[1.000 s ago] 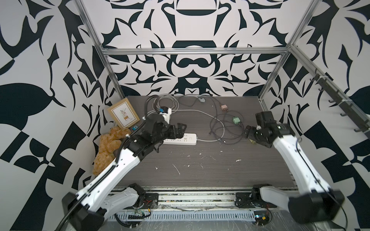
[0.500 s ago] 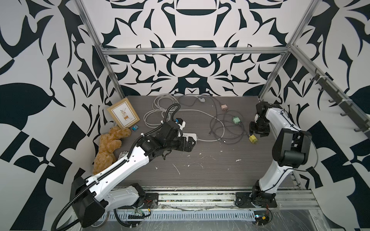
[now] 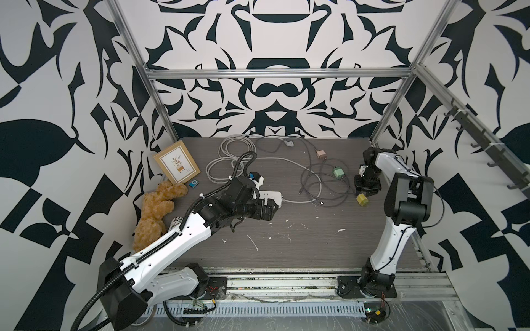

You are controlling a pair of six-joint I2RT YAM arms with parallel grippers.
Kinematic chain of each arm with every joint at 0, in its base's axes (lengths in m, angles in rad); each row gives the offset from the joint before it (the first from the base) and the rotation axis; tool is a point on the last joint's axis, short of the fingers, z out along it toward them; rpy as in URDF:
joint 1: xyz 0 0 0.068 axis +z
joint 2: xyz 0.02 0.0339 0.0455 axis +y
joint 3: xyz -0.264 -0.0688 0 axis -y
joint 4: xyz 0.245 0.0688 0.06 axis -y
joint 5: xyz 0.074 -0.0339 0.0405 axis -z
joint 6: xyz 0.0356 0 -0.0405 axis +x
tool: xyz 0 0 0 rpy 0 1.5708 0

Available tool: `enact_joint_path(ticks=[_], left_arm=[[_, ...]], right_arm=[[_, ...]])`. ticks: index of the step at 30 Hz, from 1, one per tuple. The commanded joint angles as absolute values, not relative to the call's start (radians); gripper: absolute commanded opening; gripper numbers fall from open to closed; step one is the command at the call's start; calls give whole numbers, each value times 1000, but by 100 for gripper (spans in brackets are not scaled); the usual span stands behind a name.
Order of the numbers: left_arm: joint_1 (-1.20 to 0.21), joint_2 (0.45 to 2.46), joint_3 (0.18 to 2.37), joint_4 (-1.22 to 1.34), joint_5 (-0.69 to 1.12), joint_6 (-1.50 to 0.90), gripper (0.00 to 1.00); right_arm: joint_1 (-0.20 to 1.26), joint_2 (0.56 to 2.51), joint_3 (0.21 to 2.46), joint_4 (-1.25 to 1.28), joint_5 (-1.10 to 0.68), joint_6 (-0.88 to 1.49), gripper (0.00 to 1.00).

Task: Charge mp3
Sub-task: Pick up the plug from the center of the board.

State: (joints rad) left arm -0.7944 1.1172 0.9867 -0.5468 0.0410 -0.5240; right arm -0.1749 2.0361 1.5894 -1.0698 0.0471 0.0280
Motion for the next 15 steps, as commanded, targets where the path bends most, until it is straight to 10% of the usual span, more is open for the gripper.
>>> enact_joint_path(ticks=[1, 15], left_arm=[[-791, 1092, 970, -571, 28, -522, 99], [-787, 1085, 968, -564, 28, -511, 99]], right_arm=[[-176, 2034, 1587, -1076, 38, 17, 47], [-175, 2013, 1510, -1036, 17, 33, 40]])
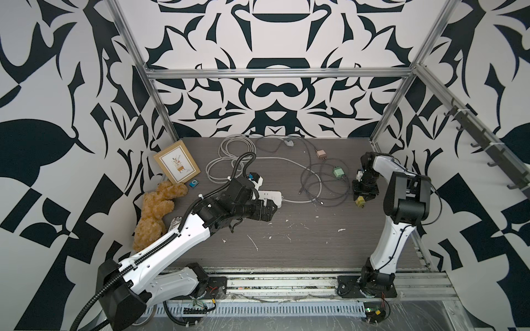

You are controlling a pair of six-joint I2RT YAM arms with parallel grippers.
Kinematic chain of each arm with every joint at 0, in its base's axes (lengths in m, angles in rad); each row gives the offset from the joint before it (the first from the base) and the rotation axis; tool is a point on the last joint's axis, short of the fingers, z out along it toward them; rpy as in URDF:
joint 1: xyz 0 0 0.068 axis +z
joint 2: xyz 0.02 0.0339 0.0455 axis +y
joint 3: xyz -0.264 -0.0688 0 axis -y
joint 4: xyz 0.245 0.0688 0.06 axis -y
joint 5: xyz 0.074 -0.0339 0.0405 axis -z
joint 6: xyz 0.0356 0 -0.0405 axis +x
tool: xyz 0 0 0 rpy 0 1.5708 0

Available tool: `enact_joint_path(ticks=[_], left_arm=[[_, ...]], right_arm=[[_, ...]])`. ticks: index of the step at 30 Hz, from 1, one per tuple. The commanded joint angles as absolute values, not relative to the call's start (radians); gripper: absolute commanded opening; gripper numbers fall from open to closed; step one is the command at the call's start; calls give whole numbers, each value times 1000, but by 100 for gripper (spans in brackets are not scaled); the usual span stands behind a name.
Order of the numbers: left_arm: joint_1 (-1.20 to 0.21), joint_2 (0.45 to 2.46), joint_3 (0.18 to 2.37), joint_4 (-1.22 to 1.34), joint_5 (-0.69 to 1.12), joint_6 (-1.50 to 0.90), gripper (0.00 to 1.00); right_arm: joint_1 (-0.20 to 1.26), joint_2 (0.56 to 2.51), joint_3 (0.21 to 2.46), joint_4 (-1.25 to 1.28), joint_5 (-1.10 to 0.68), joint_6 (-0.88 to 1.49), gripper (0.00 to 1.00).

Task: Charge mp3
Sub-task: Pick up the plug from the center of the board.

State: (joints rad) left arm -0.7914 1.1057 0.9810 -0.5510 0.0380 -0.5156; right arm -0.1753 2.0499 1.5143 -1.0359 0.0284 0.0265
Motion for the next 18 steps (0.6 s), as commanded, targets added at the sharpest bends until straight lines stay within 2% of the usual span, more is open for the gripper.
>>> enact_joint_path(ticks=[1, 5, 7, 11, 13, 15, 18], left_arm=[[-787, 1085, 968, -563, 27, -511, 99], [-787, 1076, 965, -552, 28, -512, 99], [-788, 1069, 964, -538, 29, -511, 99], [-787, 1057, 942, -439, 60, -521, 99], [-788, 1060, 921, -325, 104, -535, 100], [-788, 1070, 886, -167, 135, -551, 99], [-801, 1103, 804, 160, 181, -570, 100]], right_arm=[[-175, 2014, 1511, -1034, 18, 39, 37], [-175, 1996, 1504, -1038, -8, 58, 16], [-175, 1936, 1484, -1038, -34, 87, 9], [-162, 1718, 1409, -992, -173, 192, 4], [-142, 1530, 1325, -896, -290, 319, 2], [-104, 1344, 1214, -710, -408, 477, 0], [-4, 1126, 1067, -374, -466, 763, 0]])
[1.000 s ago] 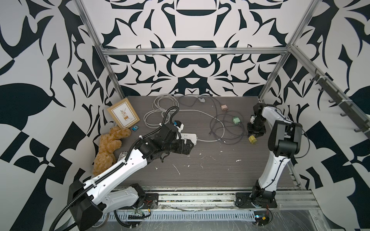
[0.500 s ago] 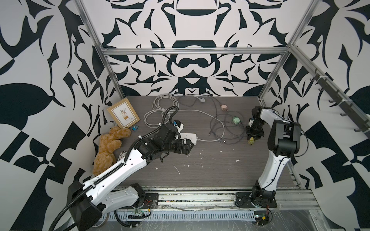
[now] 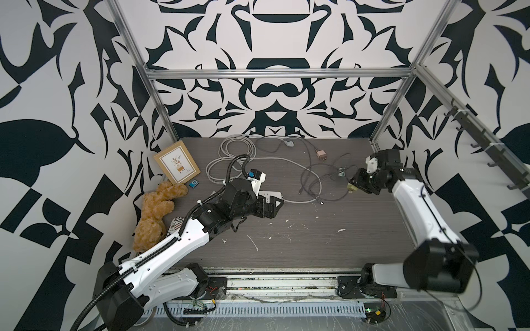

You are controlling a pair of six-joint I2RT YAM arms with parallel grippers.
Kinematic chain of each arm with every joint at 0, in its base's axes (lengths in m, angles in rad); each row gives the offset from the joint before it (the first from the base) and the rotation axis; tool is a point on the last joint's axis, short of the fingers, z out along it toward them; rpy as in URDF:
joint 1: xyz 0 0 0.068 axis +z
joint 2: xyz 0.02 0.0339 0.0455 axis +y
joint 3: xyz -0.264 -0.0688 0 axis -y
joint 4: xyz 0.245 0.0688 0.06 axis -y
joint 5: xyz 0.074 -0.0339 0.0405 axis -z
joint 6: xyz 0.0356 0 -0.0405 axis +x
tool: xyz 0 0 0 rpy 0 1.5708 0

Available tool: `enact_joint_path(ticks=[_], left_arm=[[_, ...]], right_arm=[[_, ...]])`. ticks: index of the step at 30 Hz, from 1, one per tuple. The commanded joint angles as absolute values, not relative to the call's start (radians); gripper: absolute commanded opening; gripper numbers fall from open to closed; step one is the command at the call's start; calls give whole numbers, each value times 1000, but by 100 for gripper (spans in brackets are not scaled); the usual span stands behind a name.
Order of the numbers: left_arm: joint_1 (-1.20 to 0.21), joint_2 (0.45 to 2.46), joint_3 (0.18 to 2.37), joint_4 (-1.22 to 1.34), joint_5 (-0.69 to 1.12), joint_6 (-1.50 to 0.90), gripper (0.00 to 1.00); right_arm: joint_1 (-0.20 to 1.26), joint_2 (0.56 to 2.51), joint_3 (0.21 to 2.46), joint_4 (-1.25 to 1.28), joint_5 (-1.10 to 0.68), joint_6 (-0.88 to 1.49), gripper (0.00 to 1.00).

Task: Charge mp3
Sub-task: Pick up the plug from the center of the board.

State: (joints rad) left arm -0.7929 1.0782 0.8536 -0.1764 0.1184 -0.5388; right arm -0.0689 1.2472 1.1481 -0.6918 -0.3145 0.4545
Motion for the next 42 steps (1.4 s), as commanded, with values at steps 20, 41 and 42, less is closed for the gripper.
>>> enact_joint_path(ticks=[20, 41, 42], left_arm=[[-882, 1493, 1020, 464, 237, -372, 97], [-843, 1603, 1155, 412, 179, -281, 59], [-839, 1610, 1160, 416, 188, -281, 55]], right_arm=[[397, 1064, 1033, -110, -230, 1075, 0], [438, 1071, 1032, -131, -291, 1086, 0], [438, 1071, 1032, -130, -296, 1086, 0]])
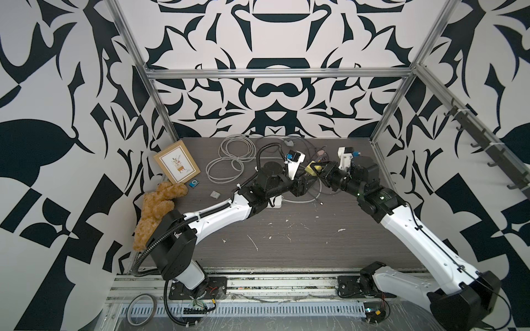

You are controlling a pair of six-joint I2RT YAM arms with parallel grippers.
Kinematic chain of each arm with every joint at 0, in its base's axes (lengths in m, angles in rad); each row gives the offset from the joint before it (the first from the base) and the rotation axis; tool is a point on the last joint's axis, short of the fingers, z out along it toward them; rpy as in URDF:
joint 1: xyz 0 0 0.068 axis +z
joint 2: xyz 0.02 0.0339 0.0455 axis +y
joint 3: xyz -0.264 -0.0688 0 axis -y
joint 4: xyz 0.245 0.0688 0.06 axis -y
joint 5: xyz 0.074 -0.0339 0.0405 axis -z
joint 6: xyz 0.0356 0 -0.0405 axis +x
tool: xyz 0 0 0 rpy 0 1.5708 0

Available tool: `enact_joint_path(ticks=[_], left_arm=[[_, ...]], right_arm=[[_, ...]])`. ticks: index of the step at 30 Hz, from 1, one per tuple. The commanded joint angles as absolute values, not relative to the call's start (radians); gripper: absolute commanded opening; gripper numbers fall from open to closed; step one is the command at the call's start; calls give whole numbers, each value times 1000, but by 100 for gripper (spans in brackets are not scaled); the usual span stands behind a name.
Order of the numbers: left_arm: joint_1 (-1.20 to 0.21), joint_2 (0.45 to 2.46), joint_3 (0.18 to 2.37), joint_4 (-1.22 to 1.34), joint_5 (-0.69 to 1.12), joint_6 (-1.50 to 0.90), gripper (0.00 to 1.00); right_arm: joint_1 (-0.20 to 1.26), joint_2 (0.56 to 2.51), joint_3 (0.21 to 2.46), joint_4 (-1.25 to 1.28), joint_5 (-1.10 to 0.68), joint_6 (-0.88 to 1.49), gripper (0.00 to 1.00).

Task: Charge mp3
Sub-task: Pick up the plug from the center of the board.

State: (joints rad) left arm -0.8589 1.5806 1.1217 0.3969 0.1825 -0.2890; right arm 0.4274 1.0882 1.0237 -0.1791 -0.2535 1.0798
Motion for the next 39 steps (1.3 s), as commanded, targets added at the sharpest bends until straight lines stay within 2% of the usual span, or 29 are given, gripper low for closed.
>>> enact_joint_path(ticks=[1, 7, 9, 14, 19, 23, 27, 35, 37, 39], left_arm=[[-834, 1614, 1161, 421, 197, -281, 50], [-812, 1632, 1194, 421, 278, -275, 22], [-812, 1637, 1201, 419, 297, -265, 19], [-810, 1619, 1172, 456, 291, -232, 17], [-810, 1600, 1161, 447, 313, -173, 16], [-810, 1566, 1115, 476, 311, -128, 16], [-811, 1526, 1076, 481, 302, -77, 14], [-809, 1464, 1012, 494, 300, -33, 13], [-807, 1452, 1002, 499, 295, -32, 13], [-808, 1447, 999, 501, 306, -34, 14]], right_arm=[[439, 1069, 1033, -134, -300, 1084, 0], [438, 1062, 1041, -178, -337, 1064, 0], [440, 1062, 1045, -183, -354, 1062, 1], [438, 1060, 1056, -202, -378, 1052, 15], [439, 1072, 1098, -237, -421, 1046, 43], [439, 1093, 1157, -310, -432, 1028, 57], [437, 1119, 1206, -365, -461, 1015, 64], [422, 1158, 1267, -440, -486, 1014, 67], [420, 1168, 1279, -456, -489, 1014, 67], [418, 1177, 1280, -456, -496, 1016, 60]])
